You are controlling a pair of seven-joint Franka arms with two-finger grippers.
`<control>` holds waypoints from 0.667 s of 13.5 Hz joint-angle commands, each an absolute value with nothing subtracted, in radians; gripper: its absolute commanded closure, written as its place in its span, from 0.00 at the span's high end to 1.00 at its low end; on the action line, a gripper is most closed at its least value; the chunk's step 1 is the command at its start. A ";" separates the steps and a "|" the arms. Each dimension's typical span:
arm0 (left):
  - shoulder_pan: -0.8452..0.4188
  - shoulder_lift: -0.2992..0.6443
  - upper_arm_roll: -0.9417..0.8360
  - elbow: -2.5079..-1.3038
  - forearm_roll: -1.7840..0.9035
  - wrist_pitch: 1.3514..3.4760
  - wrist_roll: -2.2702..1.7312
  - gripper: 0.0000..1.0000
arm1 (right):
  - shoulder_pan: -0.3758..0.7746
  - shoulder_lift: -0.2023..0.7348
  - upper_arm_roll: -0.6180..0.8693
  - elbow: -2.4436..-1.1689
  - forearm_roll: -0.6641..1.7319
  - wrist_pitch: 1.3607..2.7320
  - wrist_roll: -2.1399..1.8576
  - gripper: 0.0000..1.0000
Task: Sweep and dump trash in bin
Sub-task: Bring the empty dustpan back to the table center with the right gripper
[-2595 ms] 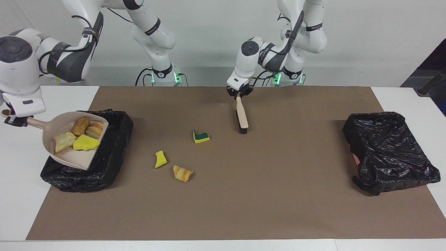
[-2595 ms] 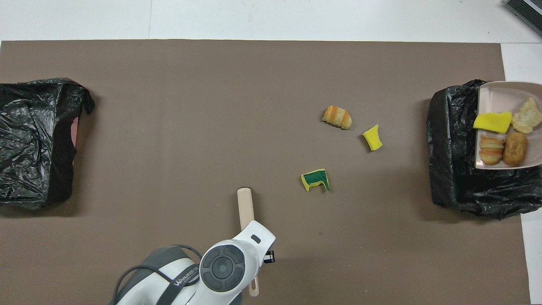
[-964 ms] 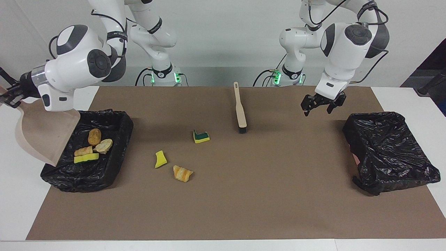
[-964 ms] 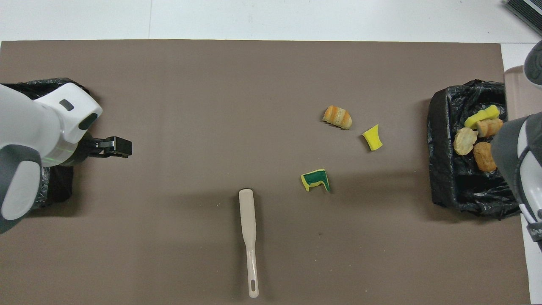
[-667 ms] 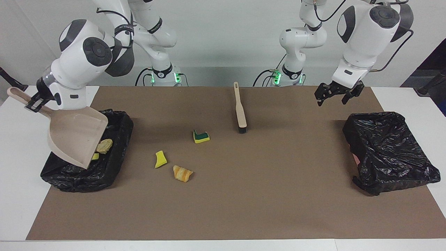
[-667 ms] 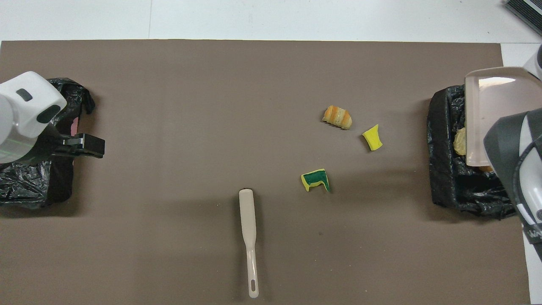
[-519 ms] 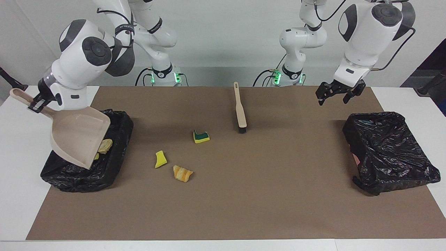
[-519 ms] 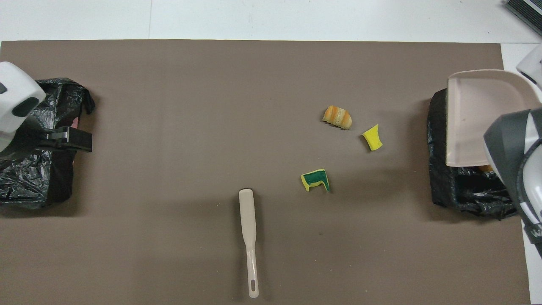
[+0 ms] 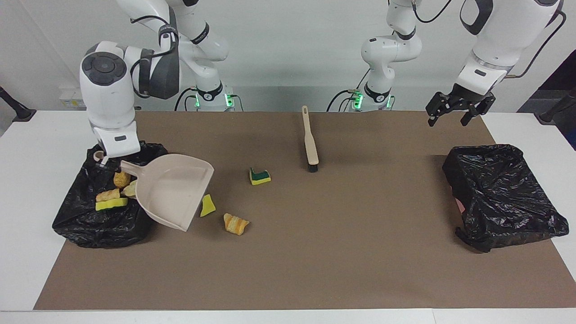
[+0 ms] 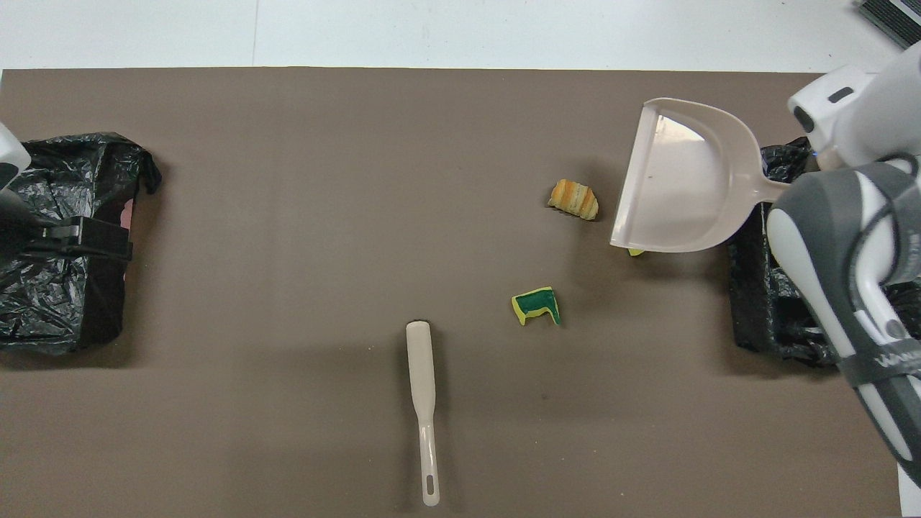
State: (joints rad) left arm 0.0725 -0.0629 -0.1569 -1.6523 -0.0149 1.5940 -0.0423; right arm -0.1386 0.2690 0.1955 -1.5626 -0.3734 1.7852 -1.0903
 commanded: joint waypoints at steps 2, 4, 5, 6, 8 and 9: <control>0.083 -0.086 -0.155 -1.628 -0.032 1.549 -0.028 1.00 | -0.028 0.328 0.196 -1.559 -0.310 1.816 -0.750 0.00; 0.083 -0.094 -0.150 -1.608 -0.034 1.539 -0.034 1.00 | 0.021 0.345 0.196 -1.554 -0.218 1.822 -0.579 0.00; 0.083 -0.094 -0.155 -1.600 -0.029 1.516 -0.034 1.00 | 0.052 0.353 0.196 -1.552 -0.209 1.828 -0.493 0.00; 0.083 -0.092 -0.161 -1.585 -0.026 1.513 -0.034 1.00 | 0.092 0.370 0.196 -1.551 -0.209 1.839 -0.382 0.00; 0.083 -0.095 -0.160 -1.589 -0.034 1.531 -0.025 1.00 | 0.159 0.396 0.196 -1.549 -0.184 1.880 -0.142 0.00; 0.083 -0.103 -0.158 -1.598 -0.035 1.531 -0.022 1.00 | 0.176 0.406 0.196 -1.542 -0.161 1.899 -0.049 0.00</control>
